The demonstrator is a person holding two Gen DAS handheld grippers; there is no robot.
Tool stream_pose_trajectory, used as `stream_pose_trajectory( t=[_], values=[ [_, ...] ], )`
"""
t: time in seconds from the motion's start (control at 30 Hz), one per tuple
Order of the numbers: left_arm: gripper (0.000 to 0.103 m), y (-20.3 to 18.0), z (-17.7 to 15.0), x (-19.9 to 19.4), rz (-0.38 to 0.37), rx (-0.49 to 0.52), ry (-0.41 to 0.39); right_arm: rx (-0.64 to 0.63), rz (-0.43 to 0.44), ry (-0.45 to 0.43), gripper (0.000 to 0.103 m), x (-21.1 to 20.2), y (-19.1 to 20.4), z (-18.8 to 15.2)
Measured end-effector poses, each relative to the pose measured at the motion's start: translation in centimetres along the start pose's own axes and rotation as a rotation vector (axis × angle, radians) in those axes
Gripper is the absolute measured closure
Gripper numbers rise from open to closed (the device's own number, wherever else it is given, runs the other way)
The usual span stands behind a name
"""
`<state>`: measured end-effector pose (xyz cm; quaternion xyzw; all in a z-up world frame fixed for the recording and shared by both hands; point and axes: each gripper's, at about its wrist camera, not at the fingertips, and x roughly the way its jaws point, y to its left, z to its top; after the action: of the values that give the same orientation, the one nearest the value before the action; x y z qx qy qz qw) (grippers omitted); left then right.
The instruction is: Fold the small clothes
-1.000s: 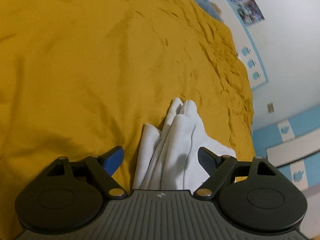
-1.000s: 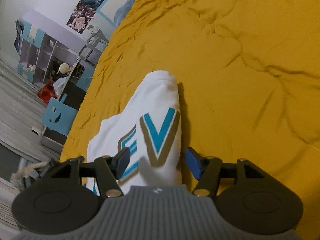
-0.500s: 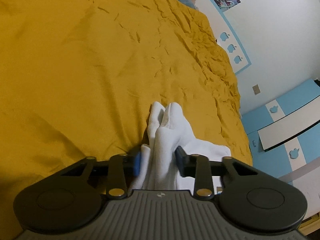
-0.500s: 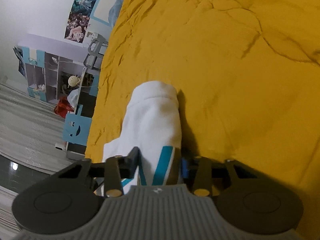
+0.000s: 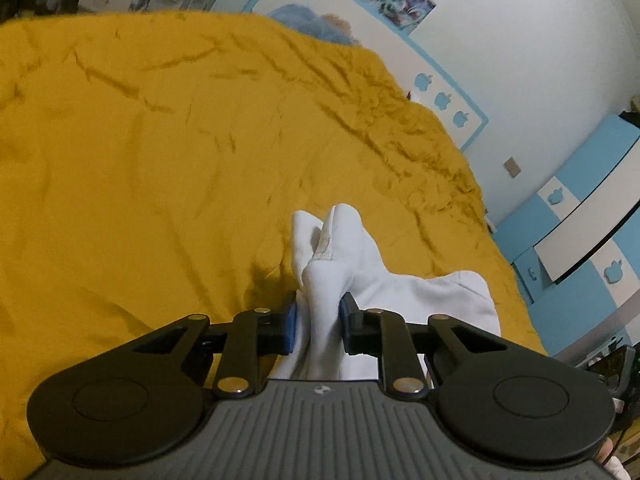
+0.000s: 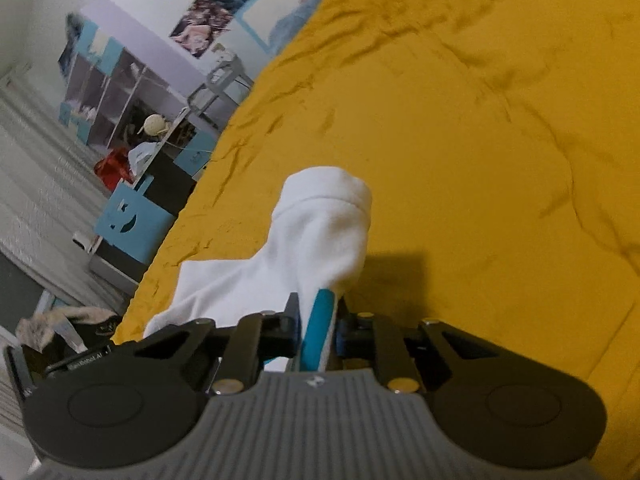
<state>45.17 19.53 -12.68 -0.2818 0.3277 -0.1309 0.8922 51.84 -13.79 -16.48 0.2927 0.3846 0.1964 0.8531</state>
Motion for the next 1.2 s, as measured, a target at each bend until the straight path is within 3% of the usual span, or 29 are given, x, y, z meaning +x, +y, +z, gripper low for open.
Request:
stream_pose_trajectory(
  t=[0.3, 0.73, 0.97, 1.2],
  values=[
    [0.081, -4.4, -0.4, -8.2, -0.054, 0.039, -0.138, -0.217, 0.042, -0.089, 0.094, -8.2, 6.8, -0.1],
    [0.081, -11.9, -3.3, -19.6, -0.157, 0.099, -0.263, -0.362, 0.103, -0.251, 0.095, -24.1, 13.5, -3.6],
    [0.081, -15.2, -6.7, -22.0, -0.203, 0.107, -0.248, -0.402, 0.073, -0.308, 0.095, -33.2, 13.4, -6.9],
    [0.081, -16.2, -9.6, -21.7, -0.201, 0.104, -0.165, -0.368, 0.034, -0.287, 0.095, -39.0, 10.8, -10.8]
  ],
)
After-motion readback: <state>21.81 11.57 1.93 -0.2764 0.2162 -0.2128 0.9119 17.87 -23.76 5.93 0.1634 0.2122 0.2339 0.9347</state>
